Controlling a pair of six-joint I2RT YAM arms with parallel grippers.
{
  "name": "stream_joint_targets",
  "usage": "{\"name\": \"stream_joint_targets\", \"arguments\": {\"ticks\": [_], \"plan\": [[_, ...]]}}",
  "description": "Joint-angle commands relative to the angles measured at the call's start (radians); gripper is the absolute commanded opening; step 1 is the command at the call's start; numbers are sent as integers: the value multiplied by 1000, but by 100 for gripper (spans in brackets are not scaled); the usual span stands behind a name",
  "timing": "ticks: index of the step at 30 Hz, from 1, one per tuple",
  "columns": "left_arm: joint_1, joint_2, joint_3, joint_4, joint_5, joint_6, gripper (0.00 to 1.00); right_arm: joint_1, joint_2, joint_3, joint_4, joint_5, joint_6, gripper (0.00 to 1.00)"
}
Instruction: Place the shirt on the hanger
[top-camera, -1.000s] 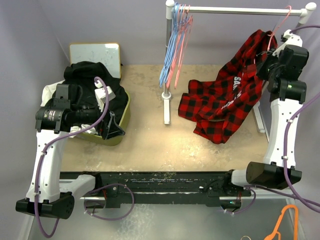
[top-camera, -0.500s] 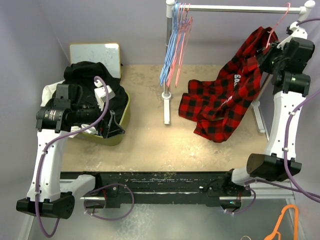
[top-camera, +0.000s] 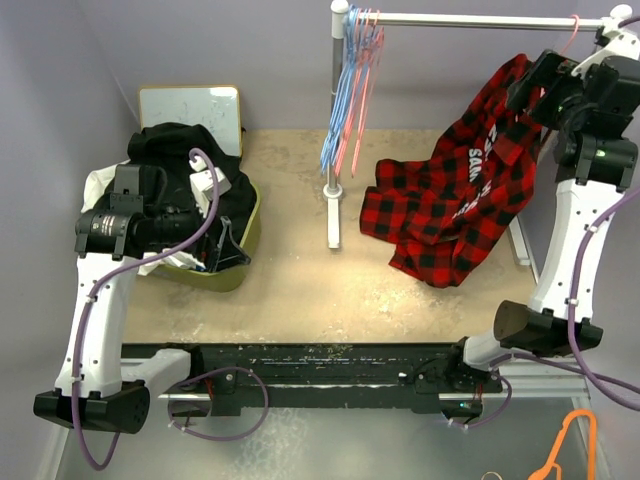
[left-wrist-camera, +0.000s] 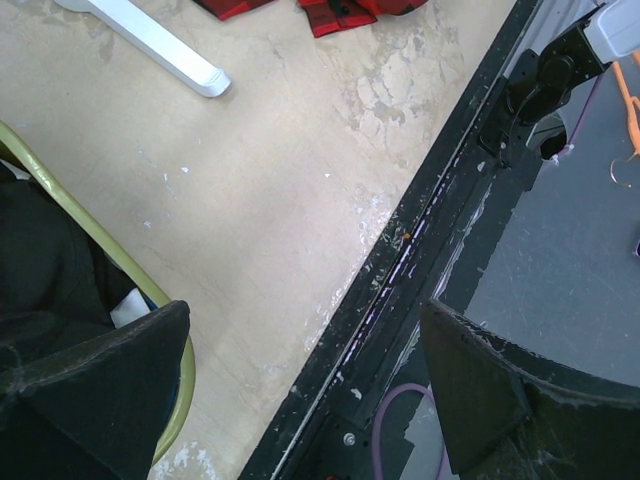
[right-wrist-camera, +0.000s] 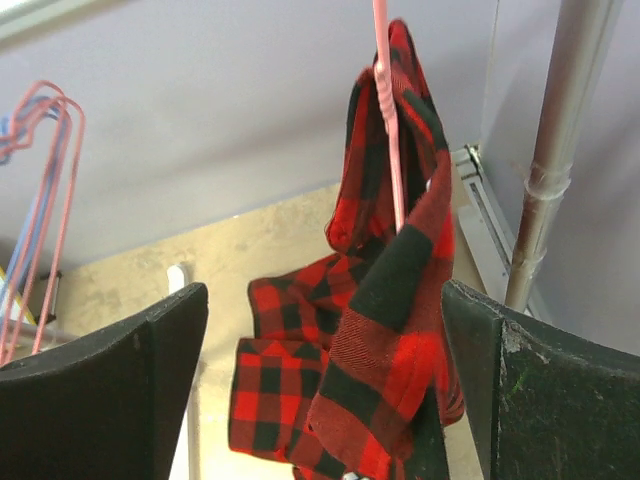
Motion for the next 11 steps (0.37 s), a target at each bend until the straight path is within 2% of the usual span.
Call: {"name": "stream_joint_targets", "arguments": {"ticks": [1,5,9,11], "plan": [[5,-18,20,53,-30,-69,99,-7,-84,116,1,28,14,100],[6,-54,27,97,-112,-156,99,-6,-167,134,15,29,38,100],[6,-153,-31,198,-221,-236,99,-6,-287,36,109,-23,90,100],[7,-241,-51,283,-393,-336,99,-7,-331,-7,149,-64,117,100]]}}
